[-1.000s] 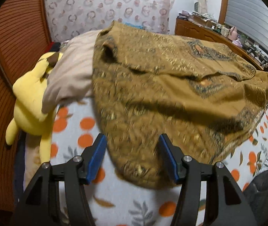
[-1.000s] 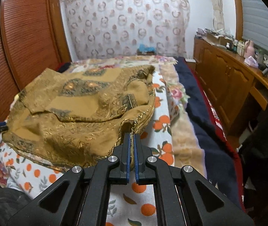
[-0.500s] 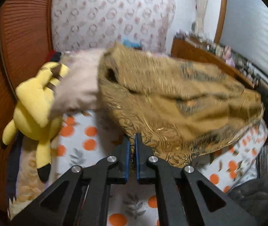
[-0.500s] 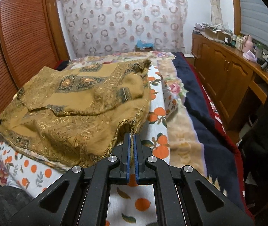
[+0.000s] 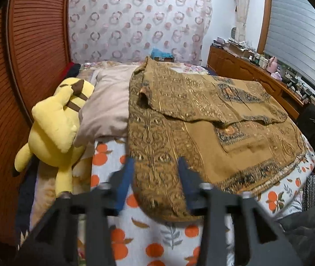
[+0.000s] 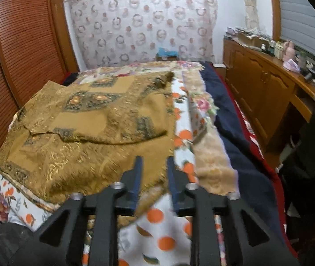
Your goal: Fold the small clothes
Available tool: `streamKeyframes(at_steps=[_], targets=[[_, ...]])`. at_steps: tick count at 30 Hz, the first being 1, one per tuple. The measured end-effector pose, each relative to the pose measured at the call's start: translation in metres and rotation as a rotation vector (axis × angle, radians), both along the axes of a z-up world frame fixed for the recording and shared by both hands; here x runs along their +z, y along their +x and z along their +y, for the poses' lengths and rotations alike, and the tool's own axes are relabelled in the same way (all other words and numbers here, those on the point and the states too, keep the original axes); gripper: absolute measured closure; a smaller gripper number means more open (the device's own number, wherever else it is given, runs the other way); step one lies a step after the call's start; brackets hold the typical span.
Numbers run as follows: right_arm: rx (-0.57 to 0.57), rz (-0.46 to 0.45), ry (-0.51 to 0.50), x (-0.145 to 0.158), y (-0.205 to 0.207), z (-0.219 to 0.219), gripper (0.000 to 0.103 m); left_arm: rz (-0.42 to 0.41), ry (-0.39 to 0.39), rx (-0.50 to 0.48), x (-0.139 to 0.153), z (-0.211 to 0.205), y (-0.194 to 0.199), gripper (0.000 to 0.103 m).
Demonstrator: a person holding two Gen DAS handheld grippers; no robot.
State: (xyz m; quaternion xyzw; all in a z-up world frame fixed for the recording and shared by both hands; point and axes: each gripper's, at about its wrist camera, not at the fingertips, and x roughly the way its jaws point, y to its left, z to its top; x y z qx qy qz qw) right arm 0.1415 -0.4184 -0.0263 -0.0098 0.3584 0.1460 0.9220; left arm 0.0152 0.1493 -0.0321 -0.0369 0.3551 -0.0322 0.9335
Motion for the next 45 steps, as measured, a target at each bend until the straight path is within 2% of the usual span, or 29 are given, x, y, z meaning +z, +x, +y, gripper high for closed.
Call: streamKeyframes(at_steps=[3,7,12,17,29,31,34,36,44,45], targets=[[0.039,0.004,0.003,-0.005,0.014,0.018,0.066,-0.013,0.011,0.005,0.003,-0.006,0.012,0.053],[0.06,0.029,0.006,-0.014,0.034,0.031,0.062,0.002,-0.005,-0.007,0.001,-0.01,0.042,0.052],[0.039,0.051,-0.005,-0.024,0.06,0.038,0.061,0.033,0.035,0.017,-0.006,-0.011,0.089,0.052],[0.001,0.065,-0.037,-0.027,0.085,0.034,0.061,0.069,0.033,0.032,-0.012,-0.004,0.124,0.052],[0.018,0.145,-0.116,-0.049,0.12,0.041,0.061,0.088,0.057,0.04,-0.013,-0.004,0.165,0.052],[0.018,0.132,-0.133,-0.051,0.118,0.043,0.065,0.086,0.064,0.029,-0.012,-0.006,0.167,0.052],[0.042,0.117,-0.135,-0.051,0.113,0.046,0.087,0.098,0.08,0.02,-0.014,-0.009,0.171,0.052],[0.06,0.105,-0.125,-0.05,0.11,0.048,0.097,0.098,0.08,0.017,-0.014,-0.009,0.173,0.052],[0.072,0.045,-0.104,-0.039,0.103,0.053,0.1,0.091,0.072,-0.008,-0.015,-0.012,0.177,0.054],[0.072,0.046,-0.107,-0.039,0.104,0.054,0.1,0.089,0.072,-0.015,-0.015,-0.013,0.177,0.063]])
